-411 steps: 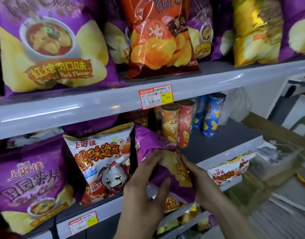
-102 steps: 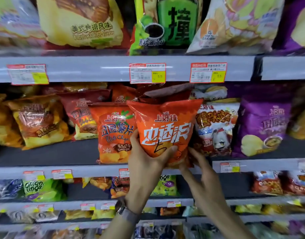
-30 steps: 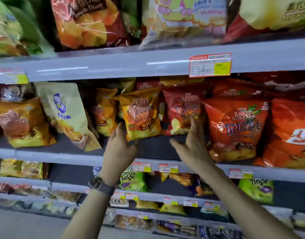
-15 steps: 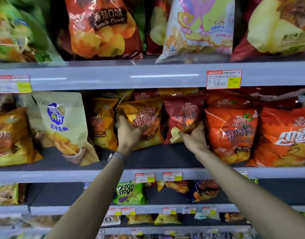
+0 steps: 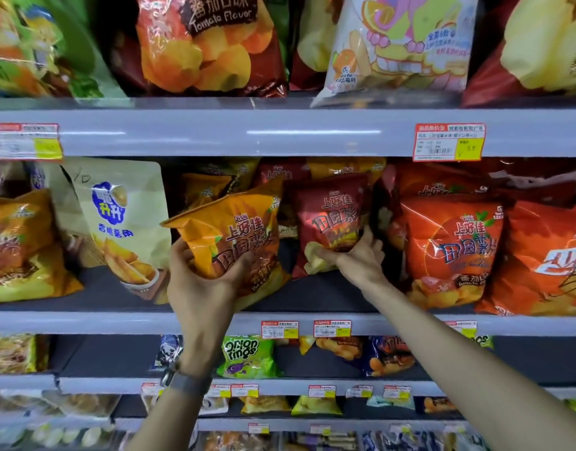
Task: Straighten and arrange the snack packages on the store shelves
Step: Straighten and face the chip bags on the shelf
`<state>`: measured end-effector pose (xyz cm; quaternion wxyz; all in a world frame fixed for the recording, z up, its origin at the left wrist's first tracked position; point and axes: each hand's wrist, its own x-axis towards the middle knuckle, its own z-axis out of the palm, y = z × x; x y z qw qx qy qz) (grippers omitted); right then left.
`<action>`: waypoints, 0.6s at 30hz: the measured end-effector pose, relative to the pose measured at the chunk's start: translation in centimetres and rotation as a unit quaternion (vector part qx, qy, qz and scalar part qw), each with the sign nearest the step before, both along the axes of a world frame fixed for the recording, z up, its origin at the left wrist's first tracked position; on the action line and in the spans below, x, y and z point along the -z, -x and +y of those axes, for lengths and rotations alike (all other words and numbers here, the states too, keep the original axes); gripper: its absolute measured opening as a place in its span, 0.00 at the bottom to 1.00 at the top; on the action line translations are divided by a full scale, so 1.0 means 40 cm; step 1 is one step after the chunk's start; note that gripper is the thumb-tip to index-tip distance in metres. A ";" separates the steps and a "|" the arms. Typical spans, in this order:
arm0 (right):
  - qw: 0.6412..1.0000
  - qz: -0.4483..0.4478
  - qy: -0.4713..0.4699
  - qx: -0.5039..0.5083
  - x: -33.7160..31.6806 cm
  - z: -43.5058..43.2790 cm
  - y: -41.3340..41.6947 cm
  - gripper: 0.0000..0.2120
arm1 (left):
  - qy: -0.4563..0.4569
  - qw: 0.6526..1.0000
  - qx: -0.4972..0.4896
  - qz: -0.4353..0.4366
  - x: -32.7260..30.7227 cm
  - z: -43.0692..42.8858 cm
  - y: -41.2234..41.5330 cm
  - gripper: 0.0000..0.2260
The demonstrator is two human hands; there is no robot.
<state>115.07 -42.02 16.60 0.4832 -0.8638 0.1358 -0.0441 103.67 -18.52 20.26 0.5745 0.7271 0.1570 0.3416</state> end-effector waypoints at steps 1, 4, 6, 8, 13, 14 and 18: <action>1.000 0.004 0.003 -0.010 0.003 0.023 0.003 0.66 | 0.006 1.000 0.001 -0.002 0.001 0.007 0.014 0.37; 1.000 0.003 -0.014 -0.024 0.008 0.094 0.006 0.67 | 0.005 1.000 -0.001 -0.004 0.000 0.036 0.046 0.37; 0.999 0.002 -0.031 -0.020 0.008 0.136 0.005 0.67 | 0.012 1.000 0.005 -0.008 -0.004 0.054 0.066 0.36; 0.999 -0.001 -0.043 -0.015 0.004 0.171 0.004 0.65 | 0.015 1.000 0.012 -0.015 -0.011 0.066 0.087 0.37; 0.995 0.011 -0.082 -0.048 0.005 0.238 0.001 0.62 | 0.008 1.000 0.015 -0.026 -0.027 0.077 0.122 0.34; 0.995 0.013 -0.081 -0.056 0.009 0.244 0.001 0.62 | 0.003 1.000 0.017 -0.022 -0.030 0.077 0.124 0.34; 0.994 0.013 -0.095 -0.045 0.027 0.244 -0.002 0.60 | -0.017 0.999 0.029 -0.003 -0.031 0.073 0.120 0.34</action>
